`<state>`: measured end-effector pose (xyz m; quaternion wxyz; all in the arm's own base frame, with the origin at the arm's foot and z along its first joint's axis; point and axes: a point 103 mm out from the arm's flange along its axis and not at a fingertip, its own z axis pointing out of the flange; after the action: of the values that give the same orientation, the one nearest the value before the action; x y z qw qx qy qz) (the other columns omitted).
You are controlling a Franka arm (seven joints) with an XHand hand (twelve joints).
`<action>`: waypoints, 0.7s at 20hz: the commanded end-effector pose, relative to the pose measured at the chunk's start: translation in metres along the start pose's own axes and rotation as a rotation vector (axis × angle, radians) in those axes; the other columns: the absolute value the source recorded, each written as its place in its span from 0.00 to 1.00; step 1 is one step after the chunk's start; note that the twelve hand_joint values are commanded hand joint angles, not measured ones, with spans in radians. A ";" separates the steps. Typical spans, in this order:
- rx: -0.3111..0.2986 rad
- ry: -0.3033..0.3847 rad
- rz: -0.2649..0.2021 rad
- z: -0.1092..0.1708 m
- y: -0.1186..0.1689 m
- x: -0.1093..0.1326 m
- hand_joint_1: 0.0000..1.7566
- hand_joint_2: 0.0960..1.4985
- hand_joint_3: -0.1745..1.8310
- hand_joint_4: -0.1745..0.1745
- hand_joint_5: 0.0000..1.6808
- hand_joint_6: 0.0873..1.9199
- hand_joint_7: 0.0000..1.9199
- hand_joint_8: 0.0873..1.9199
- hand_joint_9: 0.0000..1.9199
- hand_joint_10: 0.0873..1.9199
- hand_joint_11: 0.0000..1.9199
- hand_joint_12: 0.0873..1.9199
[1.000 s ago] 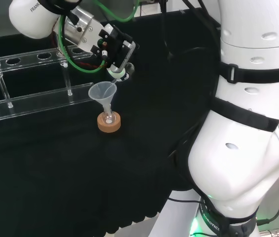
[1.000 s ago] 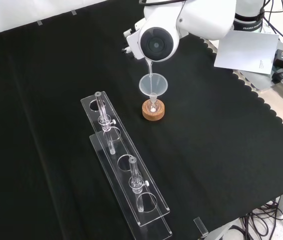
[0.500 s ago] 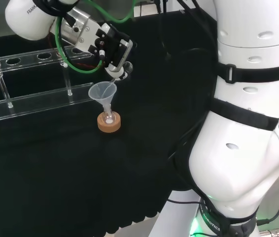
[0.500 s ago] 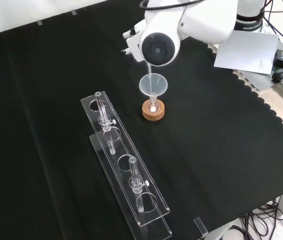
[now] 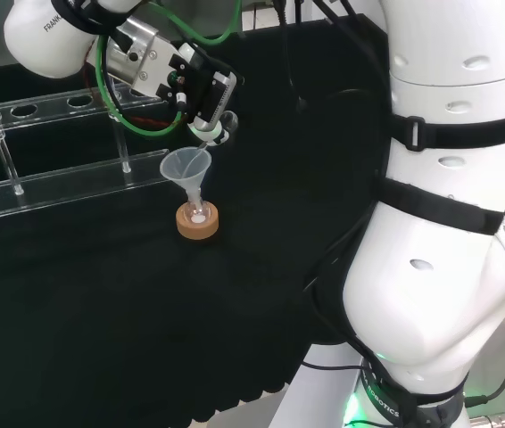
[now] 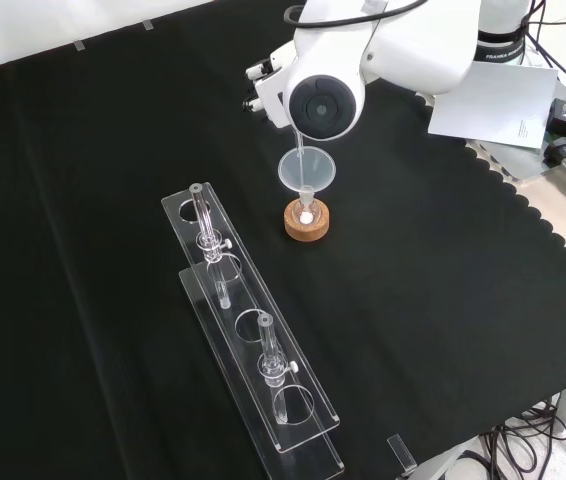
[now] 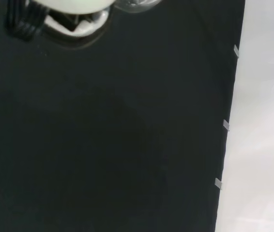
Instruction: Pour all the NaCl from the weighing funnel into the round-bottom flask.
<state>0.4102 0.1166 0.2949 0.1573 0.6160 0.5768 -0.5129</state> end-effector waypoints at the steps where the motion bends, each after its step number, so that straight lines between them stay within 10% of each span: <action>1: 0.004 -0.034 0.011 -0.008 -0.003 0.005 0.63 0.43 0.40 1.00 0.72 0.38 0.26 0.31 0.49 0.12 0.44 0.51; 14: 0.008 -0.048 0.014 -0.006 -0.003 0.003 0.63 0.43 0.40 1.00 0.72 0.38 0.26 0.31 0.49 0.12 0.44 0.51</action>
<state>0.4102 0.1240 0.2953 0.1706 0.6085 0.5686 -0.5266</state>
